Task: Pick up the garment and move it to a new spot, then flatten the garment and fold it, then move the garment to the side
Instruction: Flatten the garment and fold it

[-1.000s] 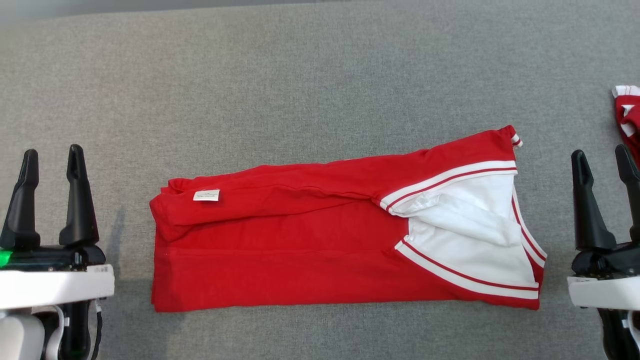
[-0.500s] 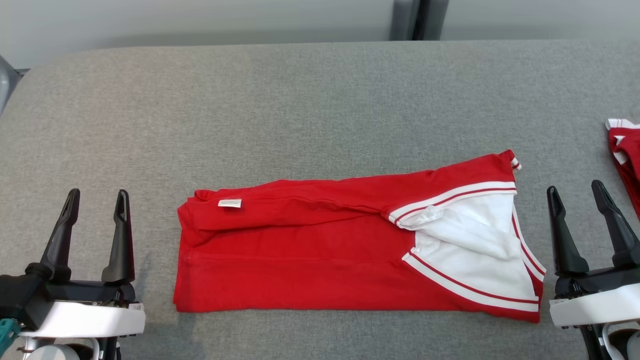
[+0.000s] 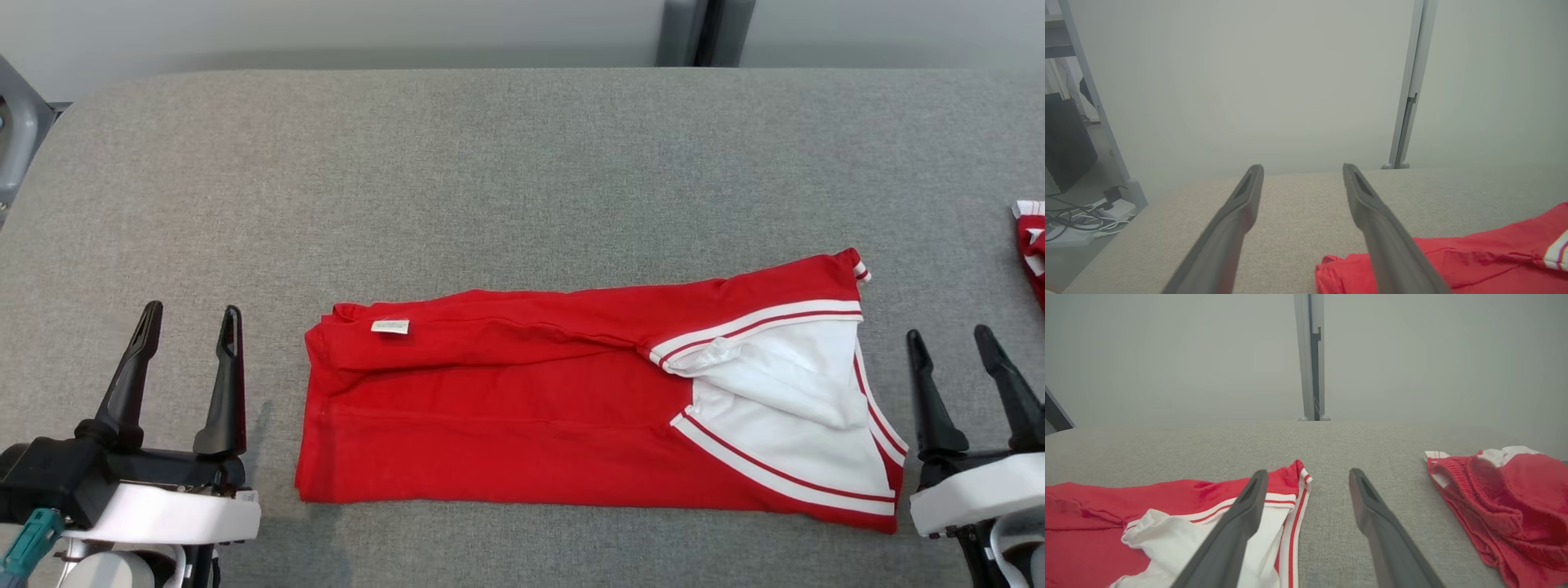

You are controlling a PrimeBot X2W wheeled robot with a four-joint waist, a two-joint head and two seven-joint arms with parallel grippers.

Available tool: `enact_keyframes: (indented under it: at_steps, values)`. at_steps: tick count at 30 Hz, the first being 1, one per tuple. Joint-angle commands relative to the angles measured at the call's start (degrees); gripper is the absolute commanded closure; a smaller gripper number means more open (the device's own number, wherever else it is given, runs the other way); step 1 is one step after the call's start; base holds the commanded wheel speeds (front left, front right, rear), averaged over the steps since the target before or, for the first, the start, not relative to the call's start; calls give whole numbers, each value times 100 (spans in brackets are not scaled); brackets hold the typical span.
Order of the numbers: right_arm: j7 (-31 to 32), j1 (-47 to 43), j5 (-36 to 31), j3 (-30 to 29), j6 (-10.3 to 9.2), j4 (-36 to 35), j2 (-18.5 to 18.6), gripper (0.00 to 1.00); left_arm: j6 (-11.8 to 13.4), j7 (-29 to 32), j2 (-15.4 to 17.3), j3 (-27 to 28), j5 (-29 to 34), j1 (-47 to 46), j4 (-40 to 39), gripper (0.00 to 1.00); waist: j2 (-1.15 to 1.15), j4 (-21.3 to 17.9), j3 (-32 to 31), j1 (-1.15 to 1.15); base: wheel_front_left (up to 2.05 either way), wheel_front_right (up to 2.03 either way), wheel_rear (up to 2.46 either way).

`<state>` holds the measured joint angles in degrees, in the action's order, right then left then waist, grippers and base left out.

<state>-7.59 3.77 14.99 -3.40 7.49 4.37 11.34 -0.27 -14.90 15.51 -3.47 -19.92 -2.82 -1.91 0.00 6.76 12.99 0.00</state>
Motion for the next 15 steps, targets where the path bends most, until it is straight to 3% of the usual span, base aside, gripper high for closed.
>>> enact_keyframes:
  at_steps: [1, 15]
  values:
    - [44, 128, 57, 50, 0, 235, 37, 0, -36, -18, -23, -1, 42, -124, -1, 0, 0, 19, 61, 0, 0, 0, 0]
    - [-18, 834, 479, 899, -1, 2410, -120, 0, -262, -17, -300, -8, 188, -403, 76, 0, 0, 146, 392, 0, 0, 0, 0]
